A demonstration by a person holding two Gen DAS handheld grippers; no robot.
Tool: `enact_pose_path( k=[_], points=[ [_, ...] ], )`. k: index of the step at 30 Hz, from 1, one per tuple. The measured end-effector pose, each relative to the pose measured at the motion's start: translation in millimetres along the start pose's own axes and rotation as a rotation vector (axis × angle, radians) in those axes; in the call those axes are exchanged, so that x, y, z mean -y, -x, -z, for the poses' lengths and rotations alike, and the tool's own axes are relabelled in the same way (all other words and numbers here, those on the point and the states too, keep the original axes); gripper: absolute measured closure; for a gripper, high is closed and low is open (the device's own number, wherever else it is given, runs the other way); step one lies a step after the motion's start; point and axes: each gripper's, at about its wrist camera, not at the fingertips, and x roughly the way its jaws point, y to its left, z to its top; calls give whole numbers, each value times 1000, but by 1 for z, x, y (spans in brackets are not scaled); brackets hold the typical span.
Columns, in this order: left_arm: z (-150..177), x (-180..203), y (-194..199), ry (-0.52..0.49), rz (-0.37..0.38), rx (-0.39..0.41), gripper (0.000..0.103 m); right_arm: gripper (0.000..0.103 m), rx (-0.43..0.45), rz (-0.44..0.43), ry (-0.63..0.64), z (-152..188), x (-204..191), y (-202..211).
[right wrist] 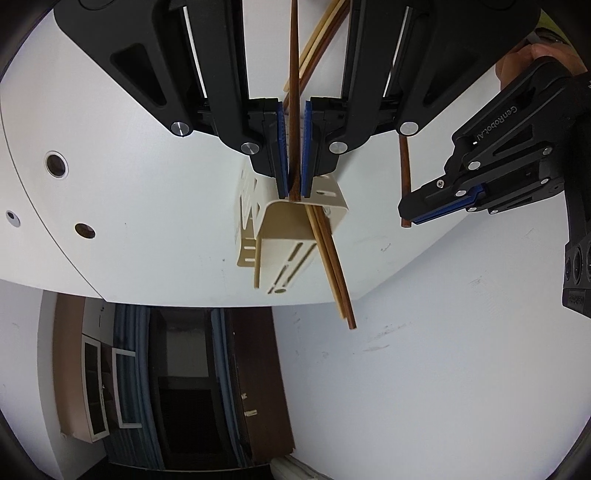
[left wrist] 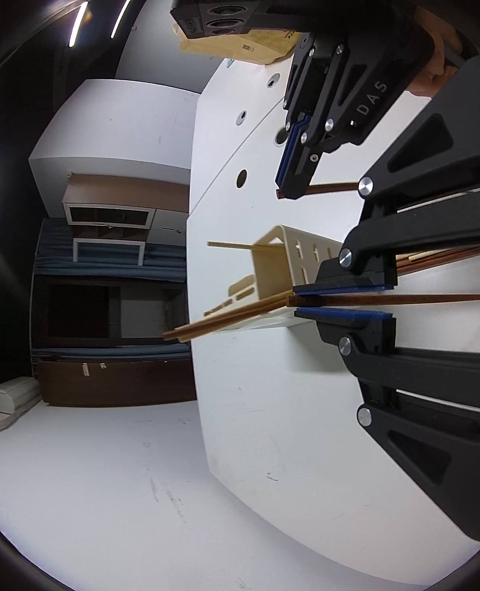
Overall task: Organize utensils
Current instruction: 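Lift the brown chopstick with the right tool and carry it above the holder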
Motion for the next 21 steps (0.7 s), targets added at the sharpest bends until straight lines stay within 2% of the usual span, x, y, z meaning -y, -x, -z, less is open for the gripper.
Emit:
enact_pose_path(
  k=[11, 21],
  points=[
    [-13, 2, 13, 2, 12, 46, 97, 97, 61, 0, 25, -16, -14, 22],
    [-36, 10, 28, -14, 12, 119, 97, 97, 143, -13, 50, -40, -18, 37]
  ],
)
